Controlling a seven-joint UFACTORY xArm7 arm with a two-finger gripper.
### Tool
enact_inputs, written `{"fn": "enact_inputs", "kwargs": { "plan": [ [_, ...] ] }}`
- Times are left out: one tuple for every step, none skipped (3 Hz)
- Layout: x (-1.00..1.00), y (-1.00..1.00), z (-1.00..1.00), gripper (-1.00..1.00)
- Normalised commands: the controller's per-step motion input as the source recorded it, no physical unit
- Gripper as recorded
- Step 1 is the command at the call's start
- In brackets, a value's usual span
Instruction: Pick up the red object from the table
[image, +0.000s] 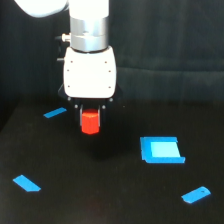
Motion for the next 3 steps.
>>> {"fn": "enact_inputs", "kwargs": {
  "plan": [
    [-0.03,0.0,0.61,-0.98],
    [0.04,0.09,0.51,-1.0],
    [0.04,0.01,0.33,-1.0]
  ]
}}
